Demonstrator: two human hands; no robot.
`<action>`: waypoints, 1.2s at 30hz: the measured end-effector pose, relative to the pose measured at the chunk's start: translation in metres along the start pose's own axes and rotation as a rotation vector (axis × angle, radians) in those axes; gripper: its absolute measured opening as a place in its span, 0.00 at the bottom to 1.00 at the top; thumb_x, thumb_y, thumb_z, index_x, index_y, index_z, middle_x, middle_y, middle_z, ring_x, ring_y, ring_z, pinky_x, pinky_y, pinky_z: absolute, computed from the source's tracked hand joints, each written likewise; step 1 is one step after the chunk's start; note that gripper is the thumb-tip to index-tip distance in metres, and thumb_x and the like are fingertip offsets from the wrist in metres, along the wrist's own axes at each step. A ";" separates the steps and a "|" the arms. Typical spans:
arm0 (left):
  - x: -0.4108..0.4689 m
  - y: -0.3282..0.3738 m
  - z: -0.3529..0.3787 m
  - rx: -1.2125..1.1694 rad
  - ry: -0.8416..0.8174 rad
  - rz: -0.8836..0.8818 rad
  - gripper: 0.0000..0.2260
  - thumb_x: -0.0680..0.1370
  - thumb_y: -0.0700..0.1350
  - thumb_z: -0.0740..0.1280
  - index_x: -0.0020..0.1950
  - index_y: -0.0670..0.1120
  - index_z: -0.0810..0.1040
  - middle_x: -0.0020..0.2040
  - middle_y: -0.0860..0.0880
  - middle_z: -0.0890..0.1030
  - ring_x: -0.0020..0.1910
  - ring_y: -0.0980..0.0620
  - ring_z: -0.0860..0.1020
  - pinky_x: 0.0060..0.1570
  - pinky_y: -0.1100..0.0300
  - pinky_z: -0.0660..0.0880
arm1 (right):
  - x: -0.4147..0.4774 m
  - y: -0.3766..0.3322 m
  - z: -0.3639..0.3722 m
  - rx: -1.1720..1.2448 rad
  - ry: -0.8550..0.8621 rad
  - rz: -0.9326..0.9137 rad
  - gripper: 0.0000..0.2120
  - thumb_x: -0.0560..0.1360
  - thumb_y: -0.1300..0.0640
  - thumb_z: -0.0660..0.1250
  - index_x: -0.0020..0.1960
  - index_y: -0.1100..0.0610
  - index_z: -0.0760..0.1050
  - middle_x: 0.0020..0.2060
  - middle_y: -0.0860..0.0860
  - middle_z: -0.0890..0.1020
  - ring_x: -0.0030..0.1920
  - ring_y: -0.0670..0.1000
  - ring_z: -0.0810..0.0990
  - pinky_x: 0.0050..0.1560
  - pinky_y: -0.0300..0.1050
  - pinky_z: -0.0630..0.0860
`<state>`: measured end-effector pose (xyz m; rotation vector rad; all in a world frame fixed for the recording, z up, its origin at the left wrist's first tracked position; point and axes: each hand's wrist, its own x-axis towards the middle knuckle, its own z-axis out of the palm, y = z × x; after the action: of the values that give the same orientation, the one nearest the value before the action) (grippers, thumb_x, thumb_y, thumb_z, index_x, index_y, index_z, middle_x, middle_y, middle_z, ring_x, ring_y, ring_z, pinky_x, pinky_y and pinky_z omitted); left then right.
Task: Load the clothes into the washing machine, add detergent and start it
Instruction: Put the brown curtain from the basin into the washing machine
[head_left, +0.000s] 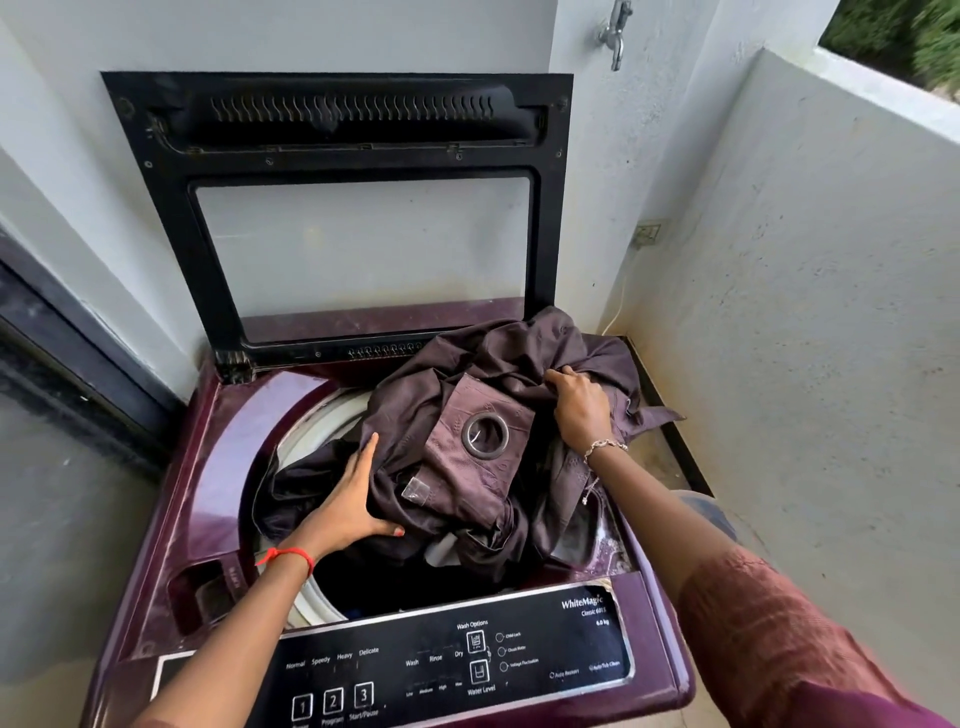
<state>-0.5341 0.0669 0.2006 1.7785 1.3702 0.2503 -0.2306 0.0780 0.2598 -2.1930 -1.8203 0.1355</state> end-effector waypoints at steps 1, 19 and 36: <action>-0.002 0.000 -0.001 -0.013 0.003 0.008 0.57 0.62 0.40 0.80 0.77 0.51 0.40 0.77 0.48 0.48 0.75 0.53 0.53 0.71 0.63 0.52 | -0.002 0.000 -0.001 0.021 0.018 -0.007 0.19 0.71 0.70 0.56 0.57 0.57 0.76 0.51 0.60 0.79 0.51 0.64 0.77 0.44 0.55 0.72; -0.039 -0.032 -0.057 0.123 0.130 -0.094 0.41 0.66 0.34 0.69 0.75 0.42 0.54 0.71 0.37 0.66 0.71 0.42 0.66 0.70 0.54 0.63 | -0.074 -0.117 0.017 0.331 -0.328 -0.220 0.21 0.67 0.67 0.60 0.56 0.51 0.75 0.56 0.53 0.80 0.59 0.59 0.76 0.55 0.52 0.74; -0.003 -0.016 -0.001 0.372 -0.310 -0.098 0.55 0.66 0.47 0.77 0.70 0.67 0.35 0.73 0.55 0.28 0.72 0.34 0.33 0.70 0.32 0.48 | -0.071 -0.090 0.098 -0.179 -1.035 -0.253 0.46 0.71 0.56 0.70 0.75 0.52 0.39 0.76 0.56 0.45 0.75 0.63 0.45 0.75 0.57 0.47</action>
<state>-0.5470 0.0655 0.1909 1.9419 1.3303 -0.3424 -0.3546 0.0387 0.1833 -2.1245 -2.6597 1.2926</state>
